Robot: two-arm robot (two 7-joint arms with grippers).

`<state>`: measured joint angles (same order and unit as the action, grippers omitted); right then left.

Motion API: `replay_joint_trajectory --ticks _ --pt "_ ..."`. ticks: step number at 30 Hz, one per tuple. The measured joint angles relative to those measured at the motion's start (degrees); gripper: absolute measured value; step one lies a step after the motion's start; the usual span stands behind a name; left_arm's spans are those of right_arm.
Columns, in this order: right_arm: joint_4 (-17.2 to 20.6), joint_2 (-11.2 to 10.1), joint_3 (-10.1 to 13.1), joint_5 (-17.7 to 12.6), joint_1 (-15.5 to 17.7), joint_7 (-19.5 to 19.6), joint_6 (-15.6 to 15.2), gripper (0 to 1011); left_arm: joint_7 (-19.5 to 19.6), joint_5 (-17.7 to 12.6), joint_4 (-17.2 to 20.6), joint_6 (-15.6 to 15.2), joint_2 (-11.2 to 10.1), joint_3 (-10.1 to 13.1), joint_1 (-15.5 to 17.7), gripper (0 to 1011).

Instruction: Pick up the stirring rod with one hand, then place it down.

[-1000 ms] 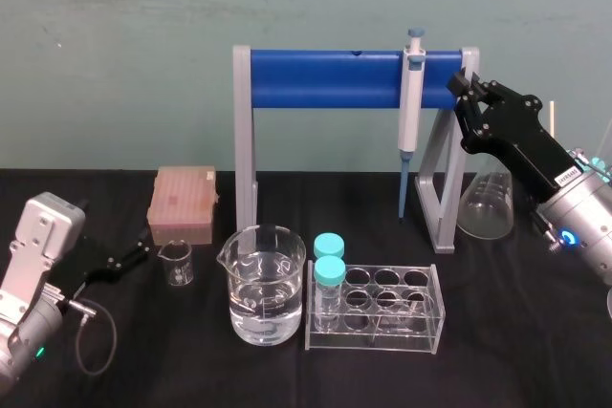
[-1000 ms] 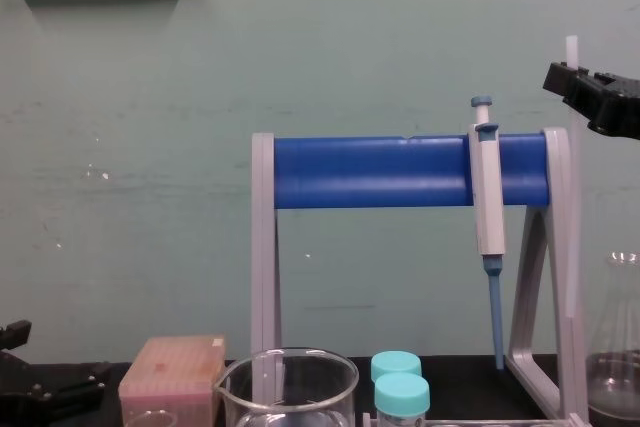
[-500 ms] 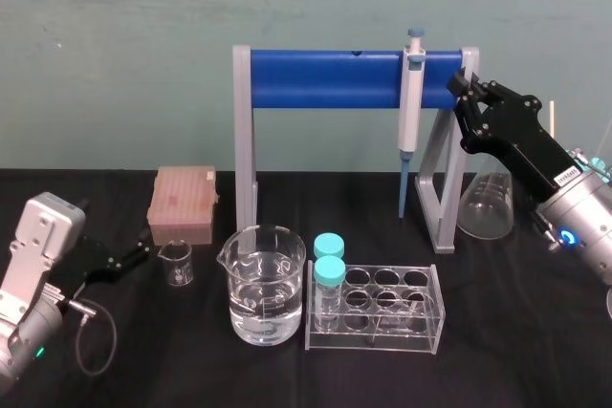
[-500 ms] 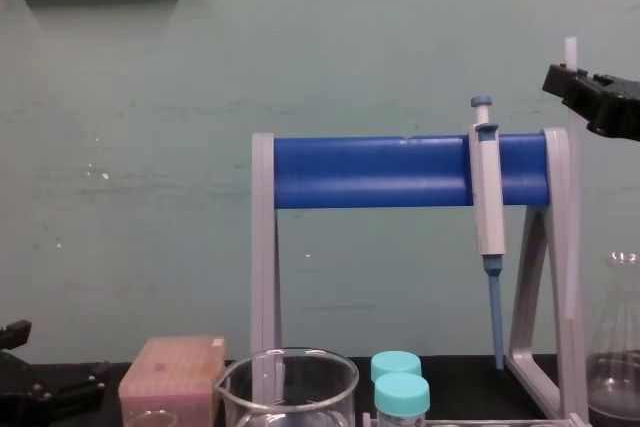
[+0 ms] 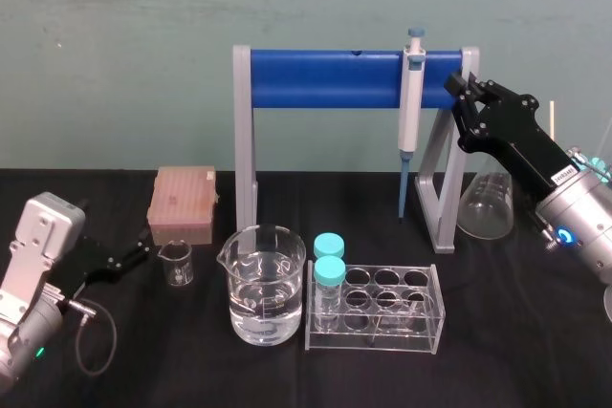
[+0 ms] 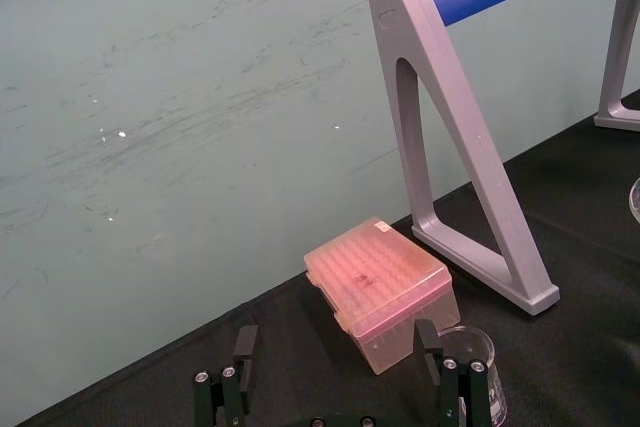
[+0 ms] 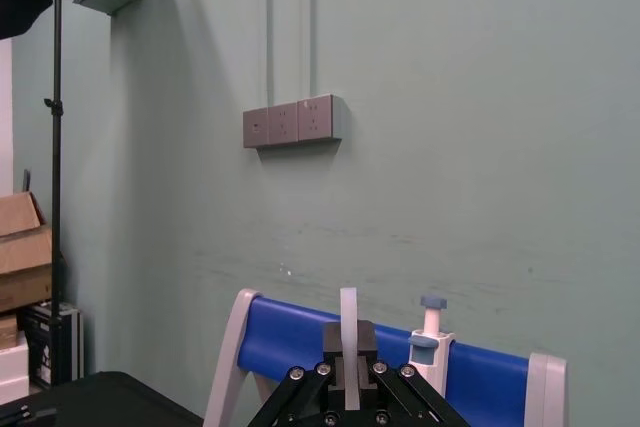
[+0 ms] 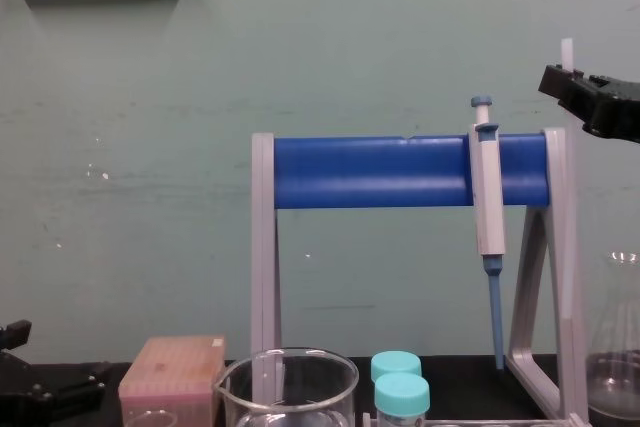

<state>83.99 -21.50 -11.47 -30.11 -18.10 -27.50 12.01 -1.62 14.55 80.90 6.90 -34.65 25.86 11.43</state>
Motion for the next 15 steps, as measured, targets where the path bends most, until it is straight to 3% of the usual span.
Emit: replay_joint_trajectory --ticks 15 --pt "-0.3 0.2 -0.1 0.2 -0.2 0.0 0.0 66 0.0 0.0 0.0 0.0 0.0 0.0 0.0 1000"
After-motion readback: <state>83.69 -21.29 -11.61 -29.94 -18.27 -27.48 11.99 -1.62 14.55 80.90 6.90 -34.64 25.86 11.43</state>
